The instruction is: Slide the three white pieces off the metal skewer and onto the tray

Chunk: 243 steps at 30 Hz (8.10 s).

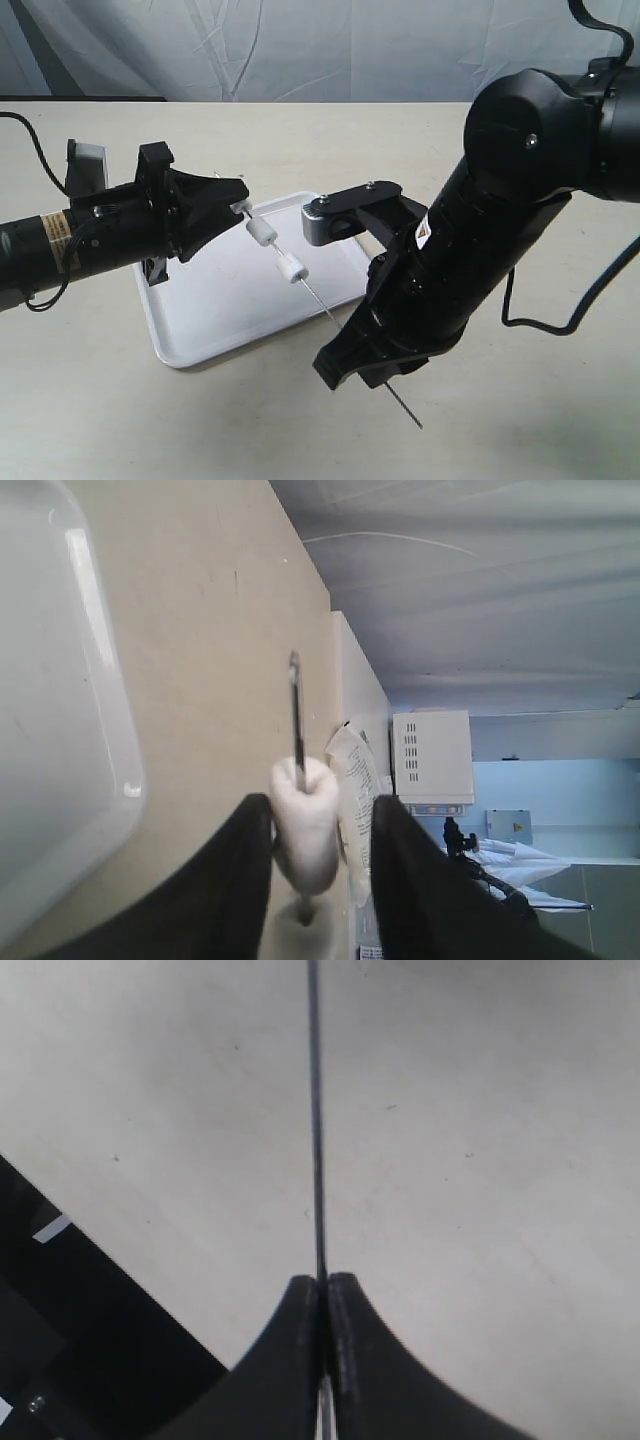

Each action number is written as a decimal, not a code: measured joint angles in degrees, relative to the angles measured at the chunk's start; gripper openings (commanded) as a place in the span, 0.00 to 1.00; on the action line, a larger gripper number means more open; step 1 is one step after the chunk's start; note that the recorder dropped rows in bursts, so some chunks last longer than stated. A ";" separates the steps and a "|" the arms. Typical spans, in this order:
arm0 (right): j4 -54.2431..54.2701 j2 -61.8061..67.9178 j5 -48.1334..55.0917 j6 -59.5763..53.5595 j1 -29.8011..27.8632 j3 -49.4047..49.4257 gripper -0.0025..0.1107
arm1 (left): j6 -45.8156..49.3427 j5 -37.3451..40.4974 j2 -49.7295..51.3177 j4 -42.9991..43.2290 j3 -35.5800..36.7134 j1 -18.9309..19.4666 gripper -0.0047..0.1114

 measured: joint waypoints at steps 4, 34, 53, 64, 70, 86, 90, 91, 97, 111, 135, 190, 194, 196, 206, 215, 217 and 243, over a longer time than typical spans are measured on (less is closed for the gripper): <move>0.00 0.00 -0.11 -0.06 0.00 0.00 0.02 | 0.00 -0.05 0.00 0.00 0.00 0.00 0.18; -0.60 -7.37 -5.38 -1.40 0.00 15.22 0.02 | 15.43 16.12 0.00 -3.21 0.00 -0.70 0.22; -2.11 3.53 -6.97 1.19 0.00 4.54 0.02 | 17.89 8.62 0.09 3.92 -0.13 -2.05 0.35; -0.69 8.87 -2.93 2.78 0.00 -3.26 0.02 | 13.04 0.55 0.09 4.31 -0.13 -2.05 0.35; 2.41 8.76 -1.56 0.89 0.00 -3.26 0.02 | 12.92 3.64 0.09 3.56 -0.13 -2.05 0.35; 10.20 8.76 -1.51 -5.46 0.00 -3.26 0.02 | 12.68 4.26 0.09 2.60 -0.13 -2.05 0.32; 10.09 8.76 -1.51 -5.46 0.00 -3.26 0.02 | 11.68 3.75 0.09 2.72 -0.13 -2.05 0.26; 10.09 8.76 -1.51 -5.46 0.00 -3.26 0.02 | 11.51 3.63 0.09 2.70 -0.13 -2.05 0.25; 9.97 8.76 -1.61 -5.46 0.00 -3.26 0.02 | 11.12 3.53 0.09 2.70 -0.13 -2.05 0.22; 9.37 8.76 1.05 -6.08 0.00 -1.99 0.02 | 11.12 3.17 0.09 2.58 -0.13 3.53 0.22; 6.50 8.76 -2.95 -4.64 0.00 2.36 0.02 | 21.12 22.29 0.09 8.90 -0.13 9.38 0.22; 32.91 8.76 -18.25 -17.39 0.00 2.45 0.02 | 12.63 -4.92 0.98 15.48 -1.48 4.67 0.39; 35.55 8.76 -17.18 -19.81 0.00 2.45 0.02 | 12.15 -4.92 0.98 15.93 -1.48 4.67 0.39; 35.95 8.76 -16.66 -20.18 0.00 2.45 0.02 | 11.70 -4.94 0.98 15.93 -1.48 4.67 0.39; 37.34 8.76 -15.25 -22.59 0.00 2.45 0.02 | 9.85 -4.94 0.98 16.84 -1.48 4.67 0.27; 37.34 8.76 -15.36 -22.70 0.00 2.45 0.02 | 9.74 -5.17 0.98 16.73 -1.48 4.67 0.24; 37.34 8.76 -15.57 -22.70 0.00 2.45 0.02 | 9.74 -5.17 0.98 16.19 -1.48 4.67 0.23; 31.36 8.76 -4.63 -21.98 0.00 2.45 0.02 | 10.85 -5.17 0.98 11.26 -1.48 11.58 0.22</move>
